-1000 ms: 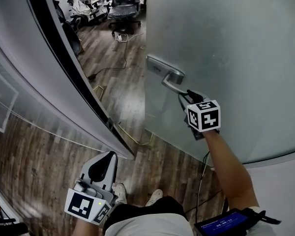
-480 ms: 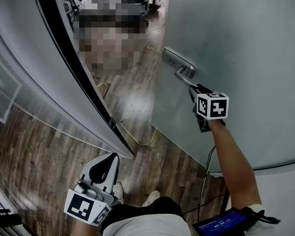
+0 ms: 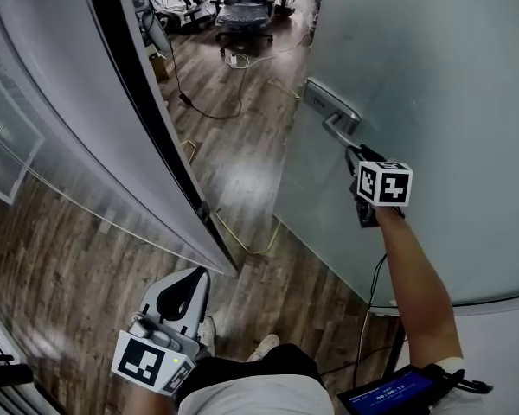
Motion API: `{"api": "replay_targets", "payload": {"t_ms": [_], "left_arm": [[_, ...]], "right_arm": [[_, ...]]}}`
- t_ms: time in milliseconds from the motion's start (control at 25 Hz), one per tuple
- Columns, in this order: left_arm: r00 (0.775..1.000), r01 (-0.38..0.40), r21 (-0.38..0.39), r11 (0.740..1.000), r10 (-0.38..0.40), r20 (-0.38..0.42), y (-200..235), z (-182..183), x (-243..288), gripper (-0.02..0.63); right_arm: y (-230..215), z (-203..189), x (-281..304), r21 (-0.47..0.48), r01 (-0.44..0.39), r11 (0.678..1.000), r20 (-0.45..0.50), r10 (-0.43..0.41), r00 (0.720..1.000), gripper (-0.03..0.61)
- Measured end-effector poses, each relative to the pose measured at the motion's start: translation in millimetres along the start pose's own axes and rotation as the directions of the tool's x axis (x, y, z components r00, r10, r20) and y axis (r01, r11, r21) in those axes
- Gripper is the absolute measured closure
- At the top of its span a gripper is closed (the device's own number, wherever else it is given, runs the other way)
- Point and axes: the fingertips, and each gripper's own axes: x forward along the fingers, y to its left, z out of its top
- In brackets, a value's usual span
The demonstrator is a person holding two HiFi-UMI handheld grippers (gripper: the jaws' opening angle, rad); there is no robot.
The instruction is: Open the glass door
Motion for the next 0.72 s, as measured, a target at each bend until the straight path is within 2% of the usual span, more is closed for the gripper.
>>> {"api": "replay_targets", "payload": {"t_ms": [120, 200, 320, 560, 720], "left_arm": [[1.000, 0.006, 0.003, 1.000, -0.006, 0.002, 0, 0, 0, 0.615], [1.000, 0.011, 0.007, 1.000, -0.011, 0.006, 1, -1, -1, 0.615], [0.999, 0.030, 0.013, 0.999, -0.030, 0.010, 2, -1, -1, 0.615], [0.993, 0.113, 0.038, 0.993, -0.114, 0.018, 2, 9, 1, 0.615], [0.984, 0.175, 0.047, 0.984, -0.176, 0.027, 5, 21, -11, 0.615]], "right_arm": [[-2, 2, -2, -0.049, 0.021, 0.999, 0.013, -0.020, 1.000, 0.436], [-2, 10, -9, -0.080, 0.042, 0.996, 0.059, -0.037, 0.998, 0.435], [5, 27, -33, -0.074, 0.051, 0.996, 0.146, -0.040, 0.988, 0.434], [39, 62, -105, -0.088, 0.068, 0.994, 0.298, -0.038, 0.954, 0.434], [79, 85, -157, -0.120, 0.079, 0.990, 0.366, -0.030, 0.930, 0.436]]}}
